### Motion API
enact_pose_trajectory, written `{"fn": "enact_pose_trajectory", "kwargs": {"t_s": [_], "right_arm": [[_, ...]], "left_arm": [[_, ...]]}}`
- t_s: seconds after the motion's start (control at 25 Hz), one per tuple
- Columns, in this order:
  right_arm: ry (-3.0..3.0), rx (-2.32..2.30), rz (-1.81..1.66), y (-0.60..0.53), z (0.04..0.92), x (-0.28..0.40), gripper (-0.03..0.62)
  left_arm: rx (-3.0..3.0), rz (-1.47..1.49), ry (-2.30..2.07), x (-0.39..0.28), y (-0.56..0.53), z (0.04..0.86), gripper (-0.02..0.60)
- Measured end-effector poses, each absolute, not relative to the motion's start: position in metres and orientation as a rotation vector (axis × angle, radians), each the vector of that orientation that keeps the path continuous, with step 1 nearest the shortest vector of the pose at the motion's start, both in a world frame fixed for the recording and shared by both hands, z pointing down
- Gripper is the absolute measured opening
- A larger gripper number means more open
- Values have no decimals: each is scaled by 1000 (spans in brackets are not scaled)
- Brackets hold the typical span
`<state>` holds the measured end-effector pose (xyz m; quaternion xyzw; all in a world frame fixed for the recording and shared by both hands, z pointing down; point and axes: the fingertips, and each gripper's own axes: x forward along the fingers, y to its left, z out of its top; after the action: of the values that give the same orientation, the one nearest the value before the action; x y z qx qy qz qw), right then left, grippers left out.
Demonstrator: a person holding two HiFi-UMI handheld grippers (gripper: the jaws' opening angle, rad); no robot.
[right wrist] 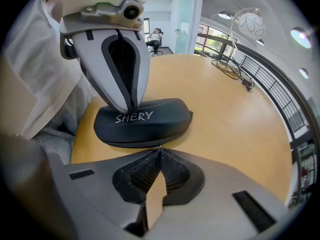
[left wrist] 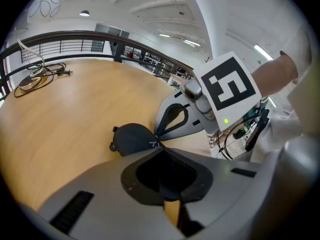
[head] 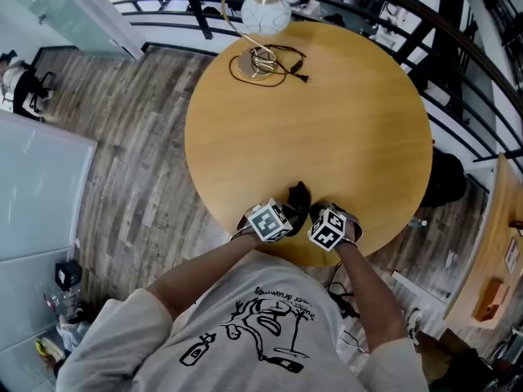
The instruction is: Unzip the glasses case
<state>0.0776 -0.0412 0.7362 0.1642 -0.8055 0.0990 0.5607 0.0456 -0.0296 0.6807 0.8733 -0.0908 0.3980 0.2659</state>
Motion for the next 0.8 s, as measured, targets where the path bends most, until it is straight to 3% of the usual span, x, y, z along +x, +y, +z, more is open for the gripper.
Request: {"fn": "enact_pose_trajectory", "kwargs": {"t_s": [0.8], "right_arm": [[-1842,257,38,-83,739,78,23]], "left_arm": [[2339,1053,-260,46,-30,680,6]]}}
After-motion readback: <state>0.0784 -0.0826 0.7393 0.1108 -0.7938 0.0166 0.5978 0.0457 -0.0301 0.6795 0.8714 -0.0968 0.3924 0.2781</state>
